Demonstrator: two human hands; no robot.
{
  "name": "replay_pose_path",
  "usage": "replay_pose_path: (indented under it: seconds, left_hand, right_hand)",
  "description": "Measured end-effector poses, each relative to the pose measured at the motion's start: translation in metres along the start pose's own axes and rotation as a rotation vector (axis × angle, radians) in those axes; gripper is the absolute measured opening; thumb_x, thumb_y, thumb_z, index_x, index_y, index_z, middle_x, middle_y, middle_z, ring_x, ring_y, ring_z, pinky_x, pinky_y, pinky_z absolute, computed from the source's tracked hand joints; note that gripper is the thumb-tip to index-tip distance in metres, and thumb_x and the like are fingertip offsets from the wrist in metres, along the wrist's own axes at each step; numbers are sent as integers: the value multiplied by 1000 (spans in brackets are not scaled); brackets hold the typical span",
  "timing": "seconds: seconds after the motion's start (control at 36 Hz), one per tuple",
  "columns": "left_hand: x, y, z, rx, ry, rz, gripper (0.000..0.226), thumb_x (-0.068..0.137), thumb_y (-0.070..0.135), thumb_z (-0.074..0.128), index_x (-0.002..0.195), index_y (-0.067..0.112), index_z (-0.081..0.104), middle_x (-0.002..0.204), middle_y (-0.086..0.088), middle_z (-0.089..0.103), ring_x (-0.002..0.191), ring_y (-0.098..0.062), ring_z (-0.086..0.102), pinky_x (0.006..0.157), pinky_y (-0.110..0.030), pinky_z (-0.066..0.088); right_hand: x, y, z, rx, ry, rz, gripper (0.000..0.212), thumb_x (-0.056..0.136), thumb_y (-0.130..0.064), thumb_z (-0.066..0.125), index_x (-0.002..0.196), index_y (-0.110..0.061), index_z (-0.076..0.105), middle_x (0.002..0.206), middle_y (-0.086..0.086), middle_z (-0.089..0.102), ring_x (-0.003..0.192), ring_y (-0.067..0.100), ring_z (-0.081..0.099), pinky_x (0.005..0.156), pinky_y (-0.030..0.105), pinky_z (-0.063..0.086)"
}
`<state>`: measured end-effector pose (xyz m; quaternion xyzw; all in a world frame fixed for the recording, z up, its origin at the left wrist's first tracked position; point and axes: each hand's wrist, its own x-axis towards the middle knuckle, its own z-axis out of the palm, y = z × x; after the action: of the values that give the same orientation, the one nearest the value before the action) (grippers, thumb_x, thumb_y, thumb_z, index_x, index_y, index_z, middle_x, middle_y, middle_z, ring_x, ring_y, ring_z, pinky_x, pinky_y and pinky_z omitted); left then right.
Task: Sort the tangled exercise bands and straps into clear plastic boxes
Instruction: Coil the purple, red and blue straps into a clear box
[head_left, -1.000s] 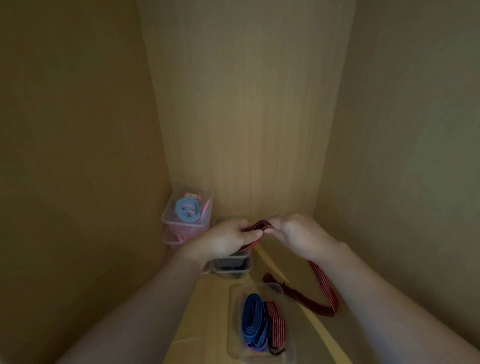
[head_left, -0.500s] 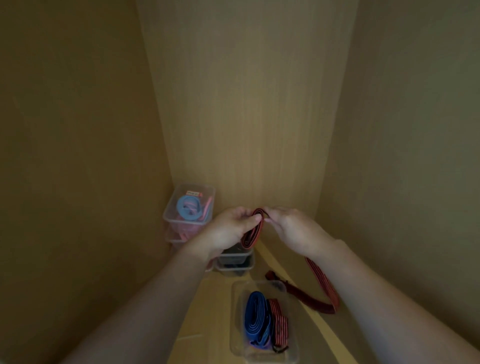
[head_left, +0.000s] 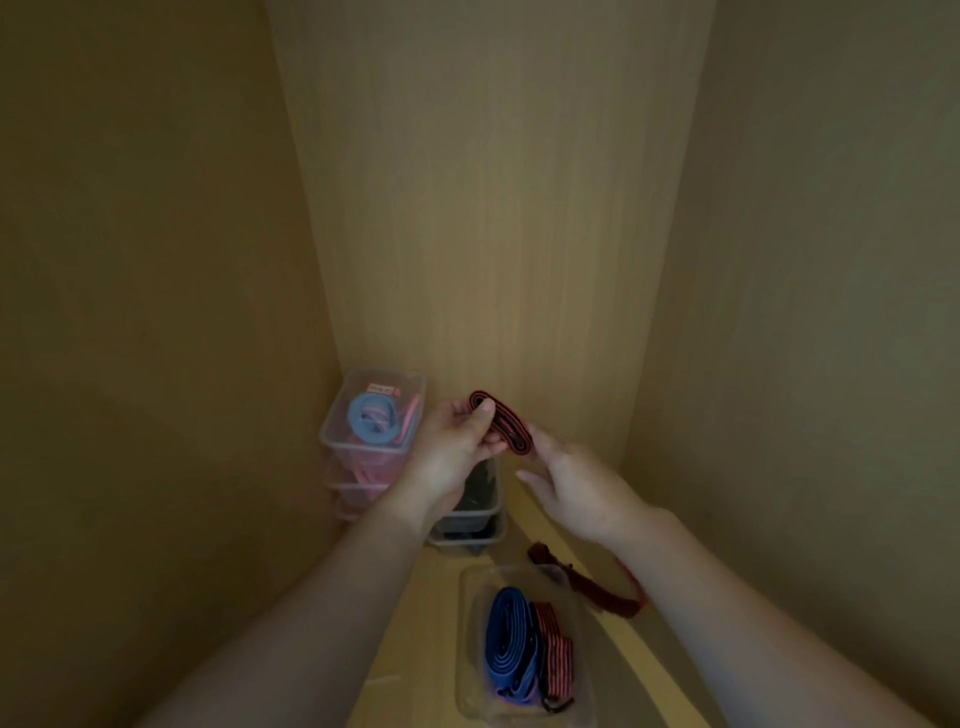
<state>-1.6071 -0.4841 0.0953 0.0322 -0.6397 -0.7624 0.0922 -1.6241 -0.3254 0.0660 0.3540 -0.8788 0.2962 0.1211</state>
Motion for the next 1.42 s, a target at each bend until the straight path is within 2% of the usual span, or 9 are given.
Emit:
replay_pose_path:
  seconds: [0.14, 0.22, 0.36, 0.5, 0.69, 0.89, 1.08, 1.28, 1.42]
  left_hand:
    - [-1, 2, -3, -14, -78, -116, 30, 98, 8, 52, 122, -7, 44, 112, -26, 60, 88, -24, 66, 84, -38, 57]
    - [3, 4, -9, 345, -114, -45, 15, 92, 21, 59, 106, 15, 59, 111, -11, 66, 104, -24, 64, 100, -45, 48]
    - [5, 11, -15, 694, -286, 35, 13, 95, 33, 57, 98, 26, 68, 98, -7, 72, 99, -26, 66, 96, -45, 49]
    - [0, 8, -10, 665, -317, -24, 16, 102, 28, 44, 106, 21, 58, 105, -12, 68, 102, -29, 63, 98, -46, 46]
    - [4, 11, -12, 836, -358, -69, 33, 96, 44, 52, 107, 18, 69, 96, -3, 72, 90, -18, 68, 87, -31, 49]
    - [7, 19, -6, 630, -437, -48, 12, 97, 23, 55, 89, 18, 62, 71, 4, 60, 61, -5, 55, 52, -10, 42]
    - [6, 9, 0, 236, -296, -89, 14, 99, 20, 50, 94, 8, 56, 53, 6, 53, 45, -3, 46, 44, -16, 38]
    - [6, 6, 7, 103, -142, -83, 20, 101, 23, 46, 98, 8, 58, 66, -4, 48, 52, -7, 45, 55, -24, 48]
    - [0, 9, 11, -57, -179, -108, 23, 101, 18, 46, 113, 0, 54, 81, -10, 59, 57, -11, 53, 66, -32, 59]
  right_hand:
    - [6, 8, -9, -74, 123, -49, 40, 97, -33, 52, 133, -15, 52, 118, 4, 65, 104, 20, 63, 83, 32, 51]
    - [7, 15, -19, -182, 3, -81, 42, 98, -31, 49, 137, -16, 48, 124, 4, 62, 107, 20, 61, 83, 29, 50]
    - [11, 15, -25, -249, -63, -163, 40, 98, -32, 49, 136, -17, 49, 116, 2, 64, 99, 19, 61, 74, 25, 43]
    - [13, 20, -27, -221, 17, -102, 37, 98, -41, 45, 121, -17, 58, 103, 1, 67, 90, 19, 64, 73, 33, 50]
    - [12, 18, -35, -270, -72, -119, 38, 98, -38, 45, 125, -14, 59, 106, 2, 68, 92, 17, 63, 68, 21, 38]
    - [20, 15, -37, -220, -129, -133, 31, 99, -35, 47, 120, -16, 60, 103, 2, 65, 91, 20, 61, 73, 32, 47]
    - [15, 10, -32, -155, -72, -62, 45, 101, -30, 42, 144, -16, 37, 133, 6, 56, 116, 22, 56, 93, 35, 47]
    - [14, 8, -24, -133, -80, -47, 72, 95, -22, 58, 153, -21, 16, 141, 3, 48, 124, 18, 50, 95, 17, 34]
    - [13, 8, -18, -90, -60, -26, 95, 82, -42, 70, 153, -25, 9, 143, -1, 49, 124, 16, 51, 99, 28, 45]
